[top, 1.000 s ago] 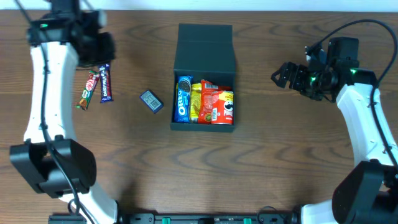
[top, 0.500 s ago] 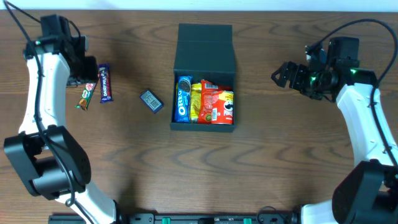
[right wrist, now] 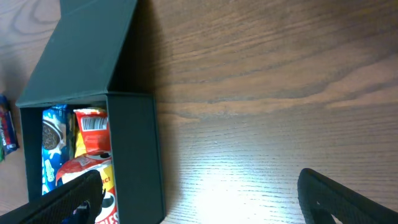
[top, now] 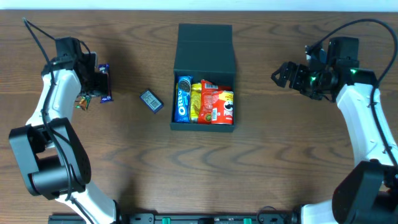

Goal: Pack container
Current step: 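Withdraw left gripper from the box toward the chocolate bars, then grasp the blue Dairy Milk bar with left gripper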

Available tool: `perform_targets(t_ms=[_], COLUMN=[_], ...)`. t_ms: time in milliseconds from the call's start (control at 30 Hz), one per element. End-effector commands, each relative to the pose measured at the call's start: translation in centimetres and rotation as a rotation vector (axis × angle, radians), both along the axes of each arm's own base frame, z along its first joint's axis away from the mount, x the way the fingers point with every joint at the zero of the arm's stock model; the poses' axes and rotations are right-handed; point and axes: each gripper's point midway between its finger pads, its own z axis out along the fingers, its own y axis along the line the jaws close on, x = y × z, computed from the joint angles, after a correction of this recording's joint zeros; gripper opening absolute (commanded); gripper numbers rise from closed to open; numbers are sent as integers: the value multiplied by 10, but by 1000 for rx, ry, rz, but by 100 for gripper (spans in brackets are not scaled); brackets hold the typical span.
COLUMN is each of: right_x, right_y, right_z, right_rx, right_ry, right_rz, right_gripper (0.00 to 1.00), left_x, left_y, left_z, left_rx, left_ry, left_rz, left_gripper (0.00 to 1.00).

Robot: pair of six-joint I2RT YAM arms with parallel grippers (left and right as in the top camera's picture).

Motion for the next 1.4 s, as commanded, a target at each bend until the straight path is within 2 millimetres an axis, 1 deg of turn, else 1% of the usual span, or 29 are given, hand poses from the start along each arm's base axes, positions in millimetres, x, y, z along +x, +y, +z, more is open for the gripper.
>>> perform_targets(t_ms=[0,133,267,333,433,533,700,867,1000,1167,1267,1367], right_x=[3,3,3,3,3,3,3,3,5,6,6,6], right_y=[-1,-1,-1,-1,-1,-1,-1,-1,-1,-1,-1,-1], right_z=[11,11,11,11,11,11,11,11,12,13,13,13], right_rx=[-2,-1,-2,-2,-2,-2,-1,-1,3,6,6,6], right_ry=[-33,-33,-33,-33,-33,-33,-33,-33,-36,-41,-41,-41], right_rz=[9,8,8,8,8,8,8,8,-1,-7,-7,-7], right_gripper=[99,99,99,99,99,99,99,99,99,99,99,99], left_x=[-2,4,9,11,15,21,35,39,46,49,47,45], left_y=[2,3,3,3,-1,-1,-17,-24,-29,-30,-26,-27], left_z=[-14,-17,-21,-28,-43,-50,-52,-59,-57,-56,-62,-69], left_rx=[-9,-22,-33,-36,-66,-80,-176,-198,-194,-188,-169,-172], left_ry=[4,-34,-48,-44,-37,-50,-101,-101,-126,-139,-125,-107], left_rz=[47,105,116,120,121,158,127,126,110,104,122,123], left_gripper=[70,70,69,68,68,67,65,63,60,56,55,55])
